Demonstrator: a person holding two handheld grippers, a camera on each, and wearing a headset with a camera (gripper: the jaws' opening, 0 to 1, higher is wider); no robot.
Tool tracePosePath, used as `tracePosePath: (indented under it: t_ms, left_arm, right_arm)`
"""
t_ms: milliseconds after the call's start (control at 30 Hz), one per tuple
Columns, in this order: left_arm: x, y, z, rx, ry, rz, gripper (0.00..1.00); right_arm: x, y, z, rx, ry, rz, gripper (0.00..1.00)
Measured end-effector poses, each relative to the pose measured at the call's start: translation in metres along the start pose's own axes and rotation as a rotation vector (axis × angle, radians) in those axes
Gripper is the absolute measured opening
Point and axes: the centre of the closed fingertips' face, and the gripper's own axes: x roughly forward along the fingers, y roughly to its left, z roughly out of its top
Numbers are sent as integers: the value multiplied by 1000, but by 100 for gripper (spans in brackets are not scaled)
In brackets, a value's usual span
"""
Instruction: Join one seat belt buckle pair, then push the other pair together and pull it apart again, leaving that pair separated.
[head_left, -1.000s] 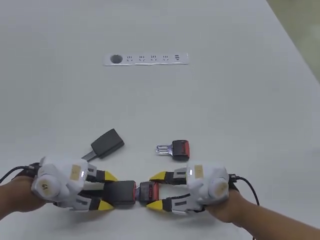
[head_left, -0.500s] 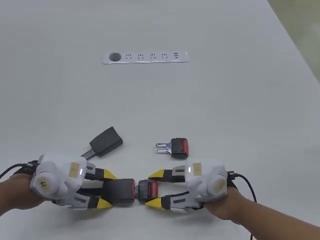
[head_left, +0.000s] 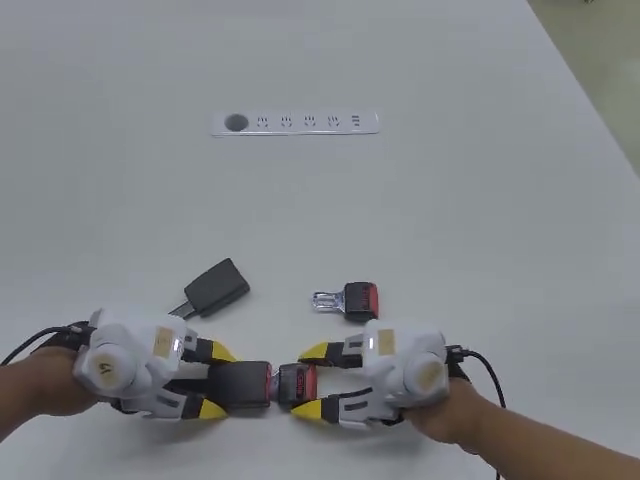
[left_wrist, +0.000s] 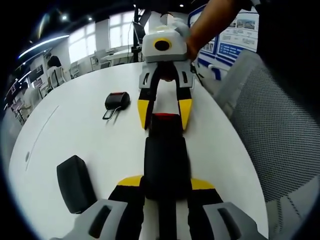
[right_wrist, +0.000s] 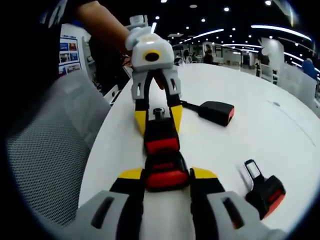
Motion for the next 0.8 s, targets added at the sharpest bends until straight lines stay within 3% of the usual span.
tracePosePath:
  t_ms: [100,133,200,267,333,400,467,600,800]
  left_arm:
    - [1,2,0,-28,18,26,35]
    - [0,3,-1,-25,33,38,36]
    - [-4,8,-6,-45,79,88,42]
    - [-8,7,-1,-53,58,97,52]
    - [-16,13,10,-105,9,141,60]
    - [-26,23,18,-105,-19,188,69]
    - [-32,27,25,-139,-56,200,73]
    - [-51,49,36,-210,-139,276,78]
    - [-67,60,31,-239,-145,315,79]
  right_arm:
    - [1,-3,1,35,42,-31,45]
    - [2,-3,7,72,17,-35,56]
    - [0,-5,16,85,-23,-55,68]
    - [-4,-8,21,87,-34,-71,72]
    - [-8,-13,29,85,-61,-99,78]
    - [-12,-15,29,89,-57,-104,80]
    - [-16,-18,31,93,-52,-105,80]
    - [-30,-30,35,79,-61,-138,84]
    - [-52,-55,32,52,-32,-177,87]
